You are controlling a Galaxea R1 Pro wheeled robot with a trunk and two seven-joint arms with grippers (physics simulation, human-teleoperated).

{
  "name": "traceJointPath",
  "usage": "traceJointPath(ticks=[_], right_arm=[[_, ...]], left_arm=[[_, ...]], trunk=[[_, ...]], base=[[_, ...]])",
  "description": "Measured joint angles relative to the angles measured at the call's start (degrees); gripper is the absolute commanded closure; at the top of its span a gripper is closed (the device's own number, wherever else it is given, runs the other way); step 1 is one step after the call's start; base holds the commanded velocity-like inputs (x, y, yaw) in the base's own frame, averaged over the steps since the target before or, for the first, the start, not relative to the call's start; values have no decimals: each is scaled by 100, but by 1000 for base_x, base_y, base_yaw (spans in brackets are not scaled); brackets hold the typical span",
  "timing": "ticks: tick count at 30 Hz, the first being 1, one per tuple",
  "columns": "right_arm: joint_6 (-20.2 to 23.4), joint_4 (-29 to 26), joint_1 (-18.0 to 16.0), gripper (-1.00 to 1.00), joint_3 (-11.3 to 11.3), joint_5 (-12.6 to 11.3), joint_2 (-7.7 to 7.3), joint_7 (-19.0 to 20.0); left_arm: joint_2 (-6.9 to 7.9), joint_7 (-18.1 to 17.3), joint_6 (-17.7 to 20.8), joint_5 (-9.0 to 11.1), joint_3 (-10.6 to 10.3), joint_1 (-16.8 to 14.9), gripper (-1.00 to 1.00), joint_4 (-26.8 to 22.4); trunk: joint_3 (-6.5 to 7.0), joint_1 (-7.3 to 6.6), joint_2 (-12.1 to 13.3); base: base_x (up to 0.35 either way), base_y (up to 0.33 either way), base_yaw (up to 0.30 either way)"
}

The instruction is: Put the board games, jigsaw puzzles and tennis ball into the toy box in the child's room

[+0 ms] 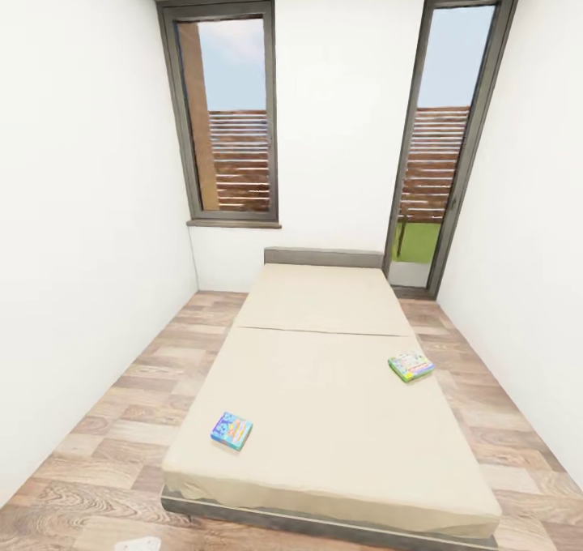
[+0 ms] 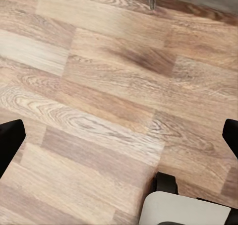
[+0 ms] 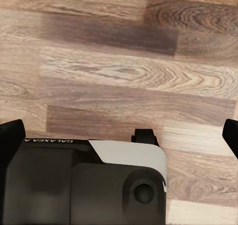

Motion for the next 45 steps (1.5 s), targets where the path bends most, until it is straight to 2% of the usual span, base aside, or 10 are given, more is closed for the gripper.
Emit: traceJointPath(ticks=[2,4,6,10,21,45], right_arm=[[-182,26,18,-100,1,6,-5,1],[-246,37,-3,-100,-10,-15,60,-57],[-310,33,-6,-100,-11,-14,124,-114],[-293,24,-8,-100,-15,-16,193,-10],[-499,21,-7,-100,-28,-36,189,27],[-386,2,-7,-100,-55,-42,236,40]], left_arm=[[-13,1,-3,-2,-5,1,-100,1],[-78,5,-42,-4,-9,20,-100,1],[-80,4,-42,-5,-9,20,-100,1],[-111,5,-42,-6,-9,18,-100,1],[-139,2,-41,-11,-14,19,-100,1],[-128,-7,-33,13,-7,18,-100,1]], trunk=[[0,0,0],[0,0,0],[0,0,0],[0,0,0],[198,-241,440],[630,-769,1405]], base=[[0,0,14],[0,0,0],[0,0,0],[0,0,0],[0,0,0],[0,0,0]])
